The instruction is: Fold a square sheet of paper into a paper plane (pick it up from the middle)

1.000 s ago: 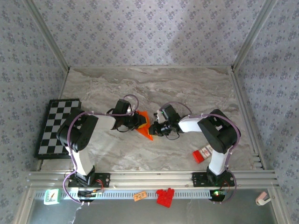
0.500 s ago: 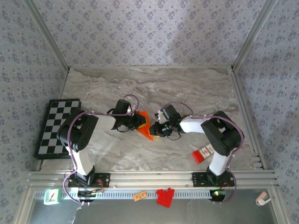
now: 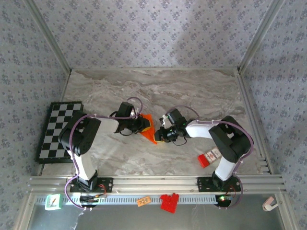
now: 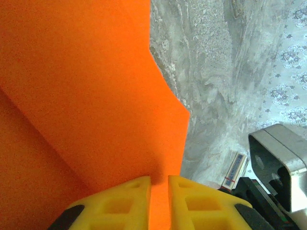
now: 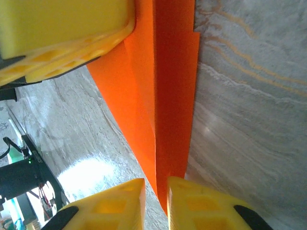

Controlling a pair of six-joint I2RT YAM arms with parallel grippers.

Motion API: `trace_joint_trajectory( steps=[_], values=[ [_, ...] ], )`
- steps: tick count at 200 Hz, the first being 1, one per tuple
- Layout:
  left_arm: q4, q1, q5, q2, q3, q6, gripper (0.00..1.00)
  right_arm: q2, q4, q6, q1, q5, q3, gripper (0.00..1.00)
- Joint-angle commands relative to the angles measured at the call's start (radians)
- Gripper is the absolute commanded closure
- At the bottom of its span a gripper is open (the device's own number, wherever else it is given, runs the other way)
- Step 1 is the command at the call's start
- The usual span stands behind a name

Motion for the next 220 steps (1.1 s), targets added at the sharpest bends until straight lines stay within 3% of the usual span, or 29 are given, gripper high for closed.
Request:
trace_joint_trajectory(
  steps=[1,109,164,220],
  values=[
    [-0.016,-0.006,0.001,0.006,0.013,0.020,0.83,0.020,-0.015,0.012,0.009,-0.008,-0.003,0.81],
    [-0.033,-0.006,-0.010,0.015,0.014,0.022,0.83,0.066,-0.031,0.019,0.019,0.012,0.000,0.87],
    [-0.037,-0.006,-0.008,0.017,0.024,0.023,0.83,-0.091,-0.091,-0.030,0.005,0.123,-0.014,0.75],
    [-0.036,-0.006,-0.005,0.019,0.024,0.023,0.83,-0.131,-0.038,-0.034,0.017,0.122,0.001,0.76]
  ],
)
